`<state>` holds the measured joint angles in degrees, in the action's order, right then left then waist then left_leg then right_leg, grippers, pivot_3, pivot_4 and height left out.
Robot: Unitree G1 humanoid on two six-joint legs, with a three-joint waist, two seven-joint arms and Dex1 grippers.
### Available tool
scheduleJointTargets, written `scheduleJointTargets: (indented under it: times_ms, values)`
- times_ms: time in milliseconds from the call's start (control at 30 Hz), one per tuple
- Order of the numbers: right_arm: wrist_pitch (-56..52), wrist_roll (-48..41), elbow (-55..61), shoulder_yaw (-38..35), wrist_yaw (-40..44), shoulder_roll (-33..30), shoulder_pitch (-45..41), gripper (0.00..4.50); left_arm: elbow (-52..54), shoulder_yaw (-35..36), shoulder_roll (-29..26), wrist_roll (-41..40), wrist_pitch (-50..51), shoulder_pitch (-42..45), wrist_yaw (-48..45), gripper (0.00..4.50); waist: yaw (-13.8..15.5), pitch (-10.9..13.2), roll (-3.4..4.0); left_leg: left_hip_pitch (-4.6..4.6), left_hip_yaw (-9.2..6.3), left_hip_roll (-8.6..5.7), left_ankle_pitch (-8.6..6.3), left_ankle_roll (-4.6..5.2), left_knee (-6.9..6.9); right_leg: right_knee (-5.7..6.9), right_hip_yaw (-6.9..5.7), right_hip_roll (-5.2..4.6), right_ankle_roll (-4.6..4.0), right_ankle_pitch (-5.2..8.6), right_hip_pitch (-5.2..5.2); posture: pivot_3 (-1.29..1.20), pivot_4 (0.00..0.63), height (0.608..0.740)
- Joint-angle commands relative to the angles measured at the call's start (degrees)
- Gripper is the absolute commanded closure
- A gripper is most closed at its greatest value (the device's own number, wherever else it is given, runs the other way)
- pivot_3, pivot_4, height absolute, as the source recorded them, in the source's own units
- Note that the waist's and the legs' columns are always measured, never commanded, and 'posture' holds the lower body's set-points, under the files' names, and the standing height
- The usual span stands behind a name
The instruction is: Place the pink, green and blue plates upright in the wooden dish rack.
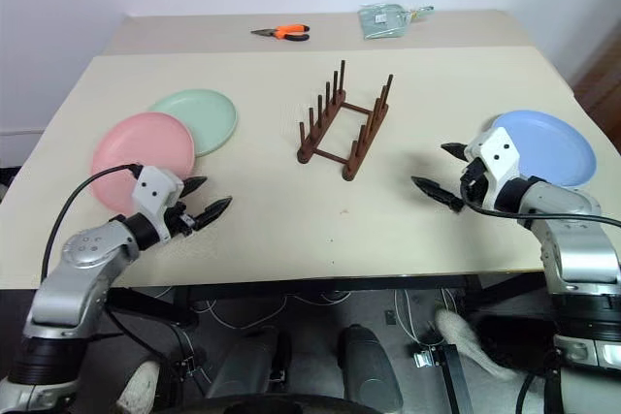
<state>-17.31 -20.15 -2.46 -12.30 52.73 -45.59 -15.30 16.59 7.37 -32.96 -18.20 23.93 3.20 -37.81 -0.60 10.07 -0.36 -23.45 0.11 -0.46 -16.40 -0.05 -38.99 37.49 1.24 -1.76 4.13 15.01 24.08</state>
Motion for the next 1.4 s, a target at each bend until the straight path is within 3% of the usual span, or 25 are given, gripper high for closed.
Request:
scheduleJointTargets:
  times_ms: [33,433,700,800,1033,1133,1400]
  values:
    - [0.7,-0.3,0.8,-2.2,-0.7,-1.0,-0.8,0.0,3.4,1.6,-2.3,-1.2,0.4,-0.9,-1.7,0.03,0.0,0.0,0.0,0.0,0.0,0.0,0.0,0.0,0.0,0.0,0.0,0.0,0.0,0.0,0.0,0.0,0.15,0.74]
    - [1.8,1.1,4.5,3.1,-3.5,4.1,-0.8,0.0,7.2,-3.4,-0.7,2.3,0.5,-2.0,2.3,0.03,0.0,0.0,0.01,0.0,0.0,0.0,0.0,0.0,0.01,-0.01,0.01,-0.01,-0.01,0.0,0.0,0.0,0.15,0.74]
    - [-3.3,-0.8,11.4,5.0,-3.7,5.2,3.7,0.0,7.7,-9.7,6.0,3.9,5.0,0.1,7.8,0.03,0.3,0.0,0.0,-0.01,0.0,-0.01,0.0,0.0,0.0,-0.02,0.01,-0.03,0.0,0.0,-0.01,0.0,0.15,0.74]
    - [-2.7,0.3,12.0,4.9,-3.4,4.3,5.3,0.0,6.5,-15.4,8.9,7.1,5.0,3.6,9.2,0.03,0.6,0.0,0.01,-0.01,0.0,-0.01,0.0,0.0,-0.02,0.0,-0.01,-0.01,0.0,0.0,-0.01,0.0,0.15,0.74]
    - [-1.1,1.9,12.0,3.8,-5.0,4.0,6.3,0.0,-8.8,-27.1,25.1,16.0,9.0,18.1,19.8,0.03,1.4,0.0,0.0,-0.01,0.01,-0.07,-0.01,0.04,-0.14,-0.01,0.0,0.08,0.06,-0.03,-0.1,0.0,0.15,0.74]
    - [-0.8,1.9,12.0,3.4,-5.0,3.8,6.0,0.0,-16.0,-28.4,31.4,17.3,9.3,22.3,22.6,0.03,1.4,0.0,-0.01,-0.01,0.01,-0.07,-0.01,0.06,-0.15,-0.02,0.0,0.14,0.07,-0.03,-0.1,0.0,0.15,0.74]
    - [0.2,2.9,11.6,3.1,-5.8,3.0,5.6,0.0,-34.7,-27.4,41.2,18.8,5.1,31.7,26.3,0.03,1.6,0.0,0.0,0.08,0.02,-0.05,-0.01,0.06,-0.18,0.02,0.01,0.24,0.08,-0.02,-0.18,0.0,0.15,0.74]
